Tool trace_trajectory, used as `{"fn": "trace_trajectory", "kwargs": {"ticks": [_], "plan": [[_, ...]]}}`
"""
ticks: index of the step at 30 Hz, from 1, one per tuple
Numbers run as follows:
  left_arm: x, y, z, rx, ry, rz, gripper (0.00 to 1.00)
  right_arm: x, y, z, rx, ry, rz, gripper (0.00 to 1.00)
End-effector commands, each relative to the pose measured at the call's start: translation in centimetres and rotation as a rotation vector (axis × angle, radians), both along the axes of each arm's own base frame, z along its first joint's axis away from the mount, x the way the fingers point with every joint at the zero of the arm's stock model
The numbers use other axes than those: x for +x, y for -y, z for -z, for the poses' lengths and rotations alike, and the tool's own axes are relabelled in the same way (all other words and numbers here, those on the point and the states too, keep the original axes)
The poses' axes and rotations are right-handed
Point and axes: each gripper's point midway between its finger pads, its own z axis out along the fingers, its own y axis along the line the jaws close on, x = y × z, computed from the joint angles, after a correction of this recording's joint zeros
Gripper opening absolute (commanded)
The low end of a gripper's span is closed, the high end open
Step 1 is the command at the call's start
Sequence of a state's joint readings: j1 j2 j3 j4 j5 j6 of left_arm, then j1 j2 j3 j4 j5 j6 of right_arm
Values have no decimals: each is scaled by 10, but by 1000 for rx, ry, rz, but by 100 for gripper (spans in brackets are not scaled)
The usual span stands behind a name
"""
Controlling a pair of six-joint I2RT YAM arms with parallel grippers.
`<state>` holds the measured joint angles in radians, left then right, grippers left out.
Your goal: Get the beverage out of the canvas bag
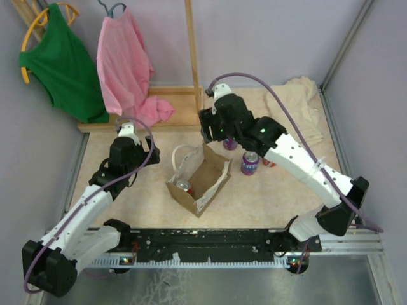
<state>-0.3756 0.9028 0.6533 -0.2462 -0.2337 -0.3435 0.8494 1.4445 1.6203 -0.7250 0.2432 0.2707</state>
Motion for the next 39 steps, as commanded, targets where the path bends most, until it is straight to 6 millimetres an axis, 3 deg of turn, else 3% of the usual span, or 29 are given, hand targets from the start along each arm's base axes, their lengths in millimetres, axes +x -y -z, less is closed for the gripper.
{"fn": "trace_trajectory", "kwargs": {"ticks": [1, 4, 9, 20, 26, 30, 39], "plan": [[3, 5, 0, -10, 7, 13, 100, -36, -27, 63, -73, -137, -107, 62], [3, 6, 0, -14, 4, 21, 100, -53, -46, 90, -152, -150, -155, 62], [3, 5, -3, -11, 4, 18, 100, -73, -78, 117, -179, -197, -264, 63], [-2, 8, 0, -35, 0, 28, 100, -129, -97, 188, -268, -366, -422, 80], [0, 9, -3, -32, 4, 32, 100, -133, -109, 209, -307, -376, -425, 89], [2, 8, -5, -27, 8, 24, 100, -127, -107, 219, -343, -372, -398, 91], [3, 10, 2, -28, -15, 29, 100, -110, -92, 209, -383, -301, -322, 91]]}}
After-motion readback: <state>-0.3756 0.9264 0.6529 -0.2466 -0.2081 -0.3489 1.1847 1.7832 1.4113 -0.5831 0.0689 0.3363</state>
